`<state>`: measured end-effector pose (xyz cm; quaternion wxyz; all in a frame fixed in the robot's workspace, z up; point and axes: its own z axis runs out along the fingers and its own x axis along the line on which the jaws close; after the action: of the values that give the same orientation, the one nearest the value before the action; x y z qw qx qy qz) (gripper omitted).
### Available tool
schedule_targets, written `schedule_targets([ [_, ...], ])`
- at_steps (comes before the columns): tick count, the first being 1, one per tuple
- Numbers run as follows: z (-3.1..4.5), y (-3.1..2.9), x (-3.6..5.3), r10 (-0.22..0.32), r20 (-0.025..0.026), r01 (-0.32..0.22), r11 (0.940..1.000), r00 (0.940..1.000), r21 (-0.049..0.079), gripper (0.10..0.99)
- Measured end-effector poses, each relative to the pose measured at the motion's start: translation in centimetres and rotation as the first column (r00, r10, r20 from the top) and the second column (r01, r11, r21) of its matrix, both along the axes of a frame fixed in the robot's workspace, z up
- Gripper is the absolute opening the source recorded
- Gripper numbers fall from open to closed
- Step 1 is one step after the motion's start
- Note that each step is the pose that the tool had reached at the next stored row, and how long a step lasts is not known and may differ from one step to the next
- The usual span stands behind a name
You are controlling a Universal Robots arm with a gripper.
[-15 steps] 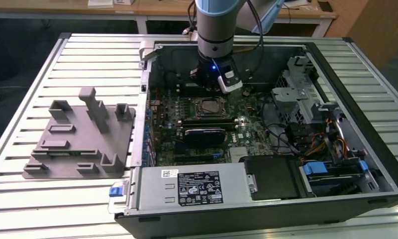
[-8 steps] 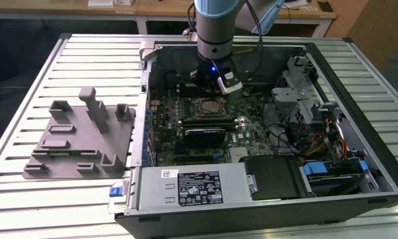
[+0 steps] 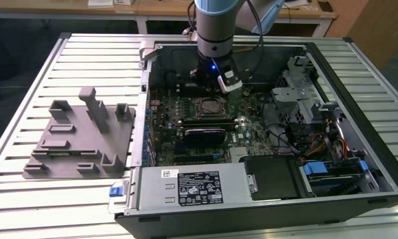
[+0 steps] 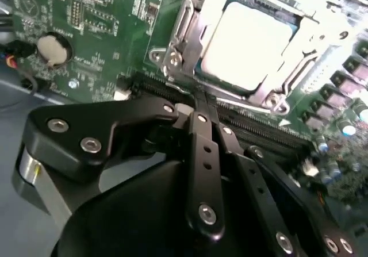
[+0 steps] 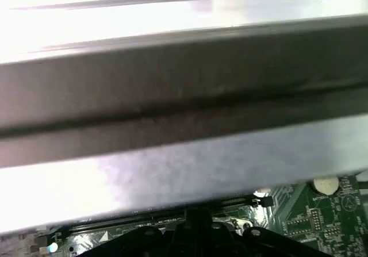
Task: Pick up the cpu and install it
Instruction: 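Install the first cpu locking lever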
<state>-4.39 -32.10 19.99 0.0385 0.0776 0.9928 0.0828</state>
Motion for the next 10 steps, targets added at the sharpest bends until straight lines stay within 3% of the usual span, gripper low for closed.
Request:
schedule_targets([
  [4, 0.79, 0.0, 0.0, 0.0, 0.0004, 0.0, 1.0, 1.0, 0.0, 0.106],
  [10, 0.64, 0.07, -0.06, -0.018, 0.0033, 0.018, 0.9998, 0.9998, 0.0, 0.106],
])
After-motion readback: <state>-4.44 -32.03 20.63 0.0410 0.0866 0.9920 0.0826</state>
